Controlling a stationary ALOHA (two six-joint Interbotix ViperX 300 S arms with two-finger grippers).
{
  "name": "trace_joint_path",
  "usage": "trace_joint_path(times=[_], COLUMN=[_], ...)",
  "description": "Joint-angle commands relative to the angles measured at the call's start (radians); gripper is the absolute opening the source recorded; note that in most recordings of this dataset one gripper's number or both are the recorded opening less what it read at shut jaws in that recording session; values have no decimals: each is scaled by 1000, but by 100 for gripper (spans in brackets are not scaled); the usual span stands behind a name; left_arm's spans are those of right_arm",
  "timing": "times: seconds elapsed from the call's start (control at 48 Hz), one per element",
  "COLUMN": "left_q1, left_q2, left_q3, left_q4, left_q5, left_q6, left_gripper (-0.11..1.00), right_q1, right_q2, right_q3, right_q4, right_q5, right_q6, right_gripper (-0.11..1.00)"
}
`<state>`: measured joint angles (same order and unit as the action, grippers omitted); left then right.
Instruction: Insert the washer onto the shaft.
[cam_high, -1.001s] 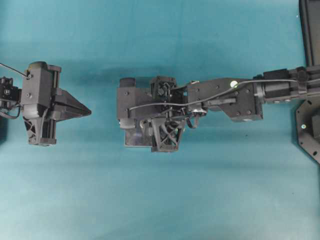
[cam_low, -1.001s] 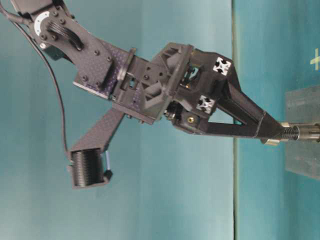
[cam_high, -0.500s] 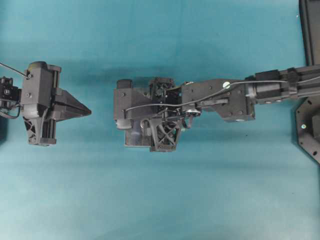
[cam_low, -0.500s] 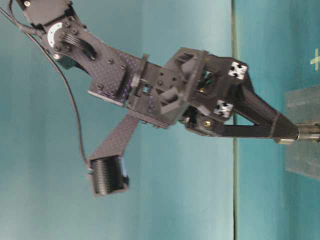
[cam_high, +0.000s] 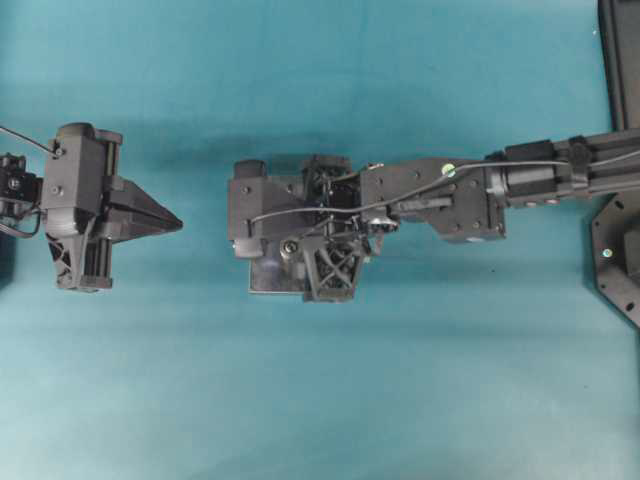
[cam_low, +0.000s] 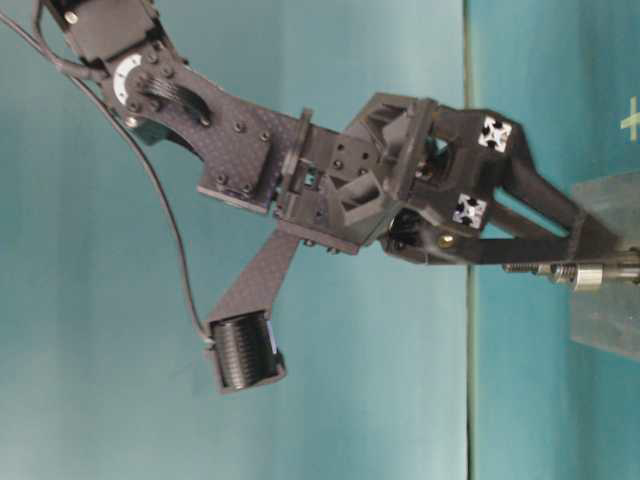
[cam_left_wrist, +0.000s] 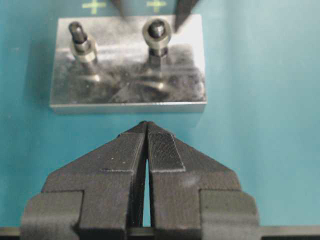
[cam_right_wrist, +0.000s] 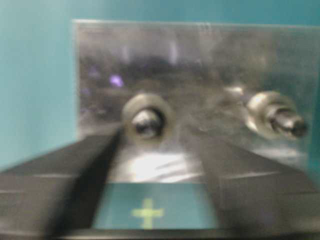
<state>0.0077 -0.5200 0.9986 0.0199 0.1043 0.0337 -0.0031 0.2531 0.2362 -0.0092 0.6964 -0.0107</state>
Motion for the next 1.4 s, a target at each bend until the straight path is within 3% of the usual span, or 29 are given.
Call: trace_joint_path(times=[0.0, 0.229, 0.751, 1.147, 1.376], left_q1=[-2, 0, -2, -3, -5], left_q2=[-8, -8, -12, -18, -23], left_q3=[-18, -20, -17, -15, -15], left_q4=[3, 3, 2, 2, 2], left_q5=[-8, -8, -8, -8, -8], left_q6=[0, 0, 0, -2, -2], left_gripper=[0, 0, 0, 0, 0], right_q1=[2, 0, 64, -40, -15], right_q2=[-15, 3, -25, 14, 11], right_q3=[-20, -26, -57, -72, -75], right_q4=[2, 6, 80, 71, 74], right_q5=[-5, -11, 61, -11, 3], right_q6=[-3, -5, -9, -9, -6], right_gripper=[88, 83, 72, 68, 67])
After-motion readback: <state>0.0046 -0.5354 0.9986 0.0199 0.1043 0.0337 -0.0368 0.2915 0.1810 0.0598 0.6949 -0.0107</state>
